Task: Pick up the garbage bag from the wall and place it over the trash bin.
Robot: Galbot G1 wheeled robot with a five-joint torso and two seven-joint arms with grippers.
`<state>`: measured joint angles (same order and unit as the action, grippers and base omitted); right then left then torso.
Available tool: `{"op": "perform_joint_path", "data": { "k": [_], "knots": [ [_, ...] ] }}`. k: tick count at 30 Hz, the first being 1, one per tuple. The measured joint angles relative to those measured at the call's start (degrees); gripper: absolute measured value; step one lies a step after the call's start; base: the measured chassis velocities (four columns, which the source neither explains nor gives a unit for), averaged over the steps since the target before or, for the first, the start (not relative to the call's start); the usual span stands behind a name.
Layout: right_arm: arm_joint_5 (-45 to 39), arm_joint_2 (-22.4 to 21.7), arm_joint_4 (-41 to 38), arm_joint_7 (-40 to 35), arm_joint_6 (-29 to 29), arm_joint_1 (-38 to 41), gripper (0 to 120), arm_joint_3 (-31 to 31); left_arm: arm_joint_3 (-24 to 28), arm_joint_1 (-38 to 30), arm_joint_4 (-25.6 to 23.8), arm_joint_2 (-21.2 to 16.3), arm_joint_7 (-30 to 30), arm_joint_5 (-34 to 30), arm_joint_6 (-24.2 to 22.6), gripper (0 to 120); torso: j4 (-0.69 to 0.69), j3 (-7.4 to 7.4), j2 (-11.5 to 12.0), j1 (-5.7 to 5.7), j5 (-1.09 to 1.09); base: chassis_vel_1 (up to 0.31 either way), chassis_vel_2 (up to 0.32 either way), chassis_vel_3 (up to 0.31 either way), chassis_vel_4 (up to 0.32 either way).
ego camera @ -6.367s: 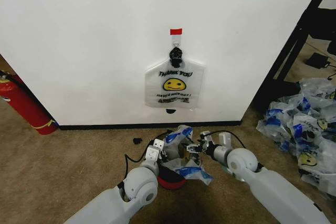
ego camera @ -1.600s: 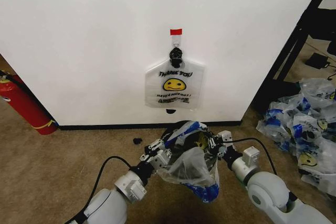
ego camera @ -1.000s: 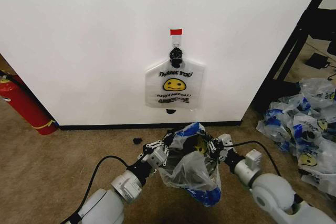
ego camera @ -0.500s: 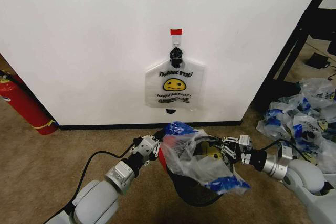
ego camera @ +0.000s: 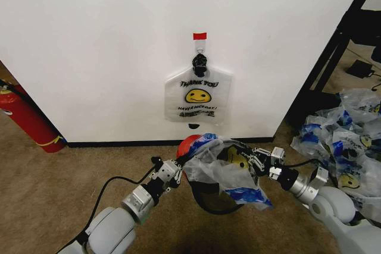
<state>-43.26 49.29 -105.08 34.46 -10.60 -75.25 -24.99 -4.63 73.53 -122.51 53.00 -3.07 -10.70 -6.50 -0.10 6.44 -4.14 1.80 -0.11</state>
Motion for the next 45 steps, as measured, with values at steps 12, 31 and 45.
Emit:
{"op": "perform_joint_path", "data": {
  "k": [12,31,45],
  "knots": [
    [-2.08,2.21,-1.56,-15.36,0.25,-0.67,1,5.97,-1.27,-5.16,3.09,1.55,-1.08,-19.48,7.51,48,0.0,0.0,0.0,0.0,0.0,0.0,0.0,0.0,0.0],
    [-1.13,12.77,-5.16,-52.18,-8.14,-1.81,1,18.02,-0.16,5.87,-12.23,6.83,-19.02,-20.82,-2.31,100,0.0,-0.01,0.0,0.0,-0.01,0.0,0.0,0.0,0.0],
    [7.2,16.38,-3.5,-60.86,-12.18,0.02,1,22.21,6.51,11.74,-13.21,10.03,-14.1,-16.03,-6.16,97,0.01,-0.01,0.0,-0.01,0.0,0.0,0.0,0.0,0.0]
  ]
}}
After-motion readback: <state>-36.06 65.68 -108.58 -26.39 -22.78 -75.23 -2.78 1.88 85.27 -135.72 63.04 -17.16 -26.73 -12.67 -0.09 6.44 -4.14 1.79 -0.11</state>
